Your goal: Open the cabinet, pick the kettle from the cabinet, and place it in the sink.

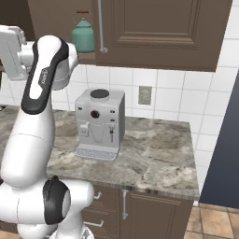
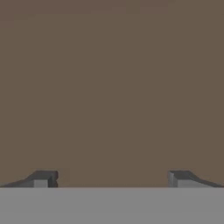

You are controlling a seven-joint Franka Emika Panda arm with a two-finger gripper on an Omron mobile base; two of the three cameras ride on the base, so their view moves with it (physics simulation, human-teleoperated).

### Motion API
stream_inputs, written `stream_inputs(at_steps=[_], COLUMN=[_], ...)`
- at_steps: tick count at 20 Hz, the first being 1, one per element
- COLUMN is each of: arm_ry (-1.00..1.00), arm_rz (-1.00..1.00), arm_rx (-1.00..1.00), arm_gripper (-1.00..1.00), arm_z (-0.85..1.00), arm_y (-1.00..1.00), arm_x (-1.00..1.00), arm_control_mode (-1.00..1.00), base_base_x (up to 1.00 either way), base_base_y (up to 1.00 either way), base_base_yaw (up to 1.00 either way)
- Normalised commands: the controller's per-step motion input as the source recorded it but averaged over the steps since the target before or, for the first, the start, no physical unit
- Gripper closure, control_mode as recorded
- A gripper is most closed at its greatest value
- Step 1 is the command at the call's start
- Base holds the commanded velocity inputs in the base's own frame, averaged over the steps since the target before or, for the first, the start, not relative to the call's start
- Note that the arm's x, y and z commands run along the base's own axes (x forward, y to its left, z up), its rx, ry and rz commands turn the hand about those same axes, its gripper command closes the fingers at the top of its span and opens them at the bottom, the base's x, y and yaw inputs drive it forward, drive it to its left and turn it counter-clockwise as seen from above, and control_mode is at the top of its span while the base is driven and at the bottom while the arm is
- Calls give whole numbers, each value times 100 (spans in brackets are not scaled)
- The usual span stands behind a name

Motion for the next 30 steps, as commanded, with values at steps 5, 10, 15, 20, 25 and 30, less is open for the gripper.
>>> stream_inputs(at_steps=[5, 10, 15, 20, 25, 30], arm_ry=[-7, -7, -10, -18, -28, -26], arm_rz=[0, -4, -10, -6, 0, -1], arm_rx=[-6, -6, -4, -1, 0, 0], arm_gripper=[-100, -100, -100, -100, -100, -100], arm_z=[-14, -14, -12, -2, 0, 2], arm_y=[69, 68, 64, 15, -44, -62], arm_x=[-23, -15, -7, 0, 0, -2], arm_control_mode=[-100, -100, -100, -100, -100, -100], base_base_x=[0, 0, 0, 0, 0, 0], base_base_y=[0, 0, 0, 0, 0, 0], base_base_yaw=[0, 0, 0, 0, 0, 0])
